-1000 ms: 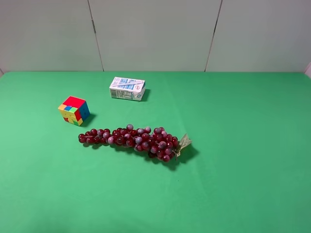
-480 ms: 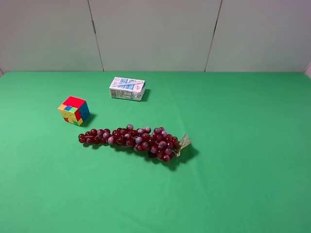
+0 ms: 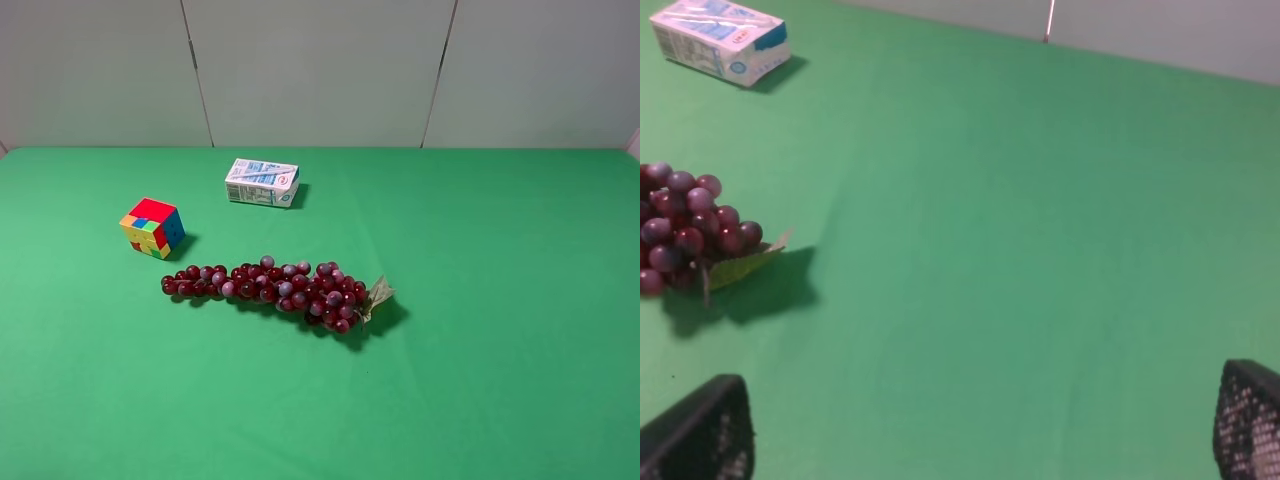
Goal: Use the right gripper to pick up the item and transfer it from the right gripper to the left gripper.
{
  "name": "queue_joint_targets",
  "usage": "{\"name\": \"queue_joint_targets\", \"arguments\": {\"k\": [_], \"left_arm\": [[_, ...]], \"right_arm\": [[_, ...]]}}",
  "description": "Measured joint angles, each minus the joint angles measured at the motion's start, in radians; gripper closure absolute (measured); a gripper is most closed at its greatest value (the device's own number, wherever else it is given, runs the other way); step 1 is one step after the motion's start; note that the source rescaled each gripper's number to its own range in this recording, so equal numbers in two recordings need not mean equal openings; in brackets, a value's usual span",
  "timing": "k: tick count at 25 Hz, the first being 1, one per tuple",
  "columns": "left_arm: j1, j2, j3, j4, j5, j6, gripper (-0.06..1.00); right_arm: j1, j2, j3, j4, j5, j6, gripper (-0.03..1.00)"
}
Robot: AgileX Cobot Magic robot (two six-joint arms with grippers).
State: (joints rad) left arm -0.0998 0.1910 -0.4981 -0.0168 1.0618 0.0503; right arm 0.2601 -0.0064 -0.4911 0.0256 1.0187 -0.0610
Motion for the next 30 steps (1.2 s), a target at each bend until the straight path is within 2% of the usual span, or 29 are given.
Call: {"name": "queue_joint_targets", "arguments": {"k": [6,10,30], "left_arm": [[0.127,-0.075,0.0,-0.039,-0.004,0.057,-0.06],[0.175,-0.167,0.0,-0.042,-0.004,0.065,-0.06],[0.183,-0.198,0.0,-0.044,-0.003,0.067,-0.06]], "right_arm": [[0.0,0.0,0.0,0.0,0.0,0.0,-0.03],[0.0,0.0,0.0,0.0,0.0,0.0,-0.03],[0.0,0.0,0.0,0.001,0.002,0.0,-0.03]]}}
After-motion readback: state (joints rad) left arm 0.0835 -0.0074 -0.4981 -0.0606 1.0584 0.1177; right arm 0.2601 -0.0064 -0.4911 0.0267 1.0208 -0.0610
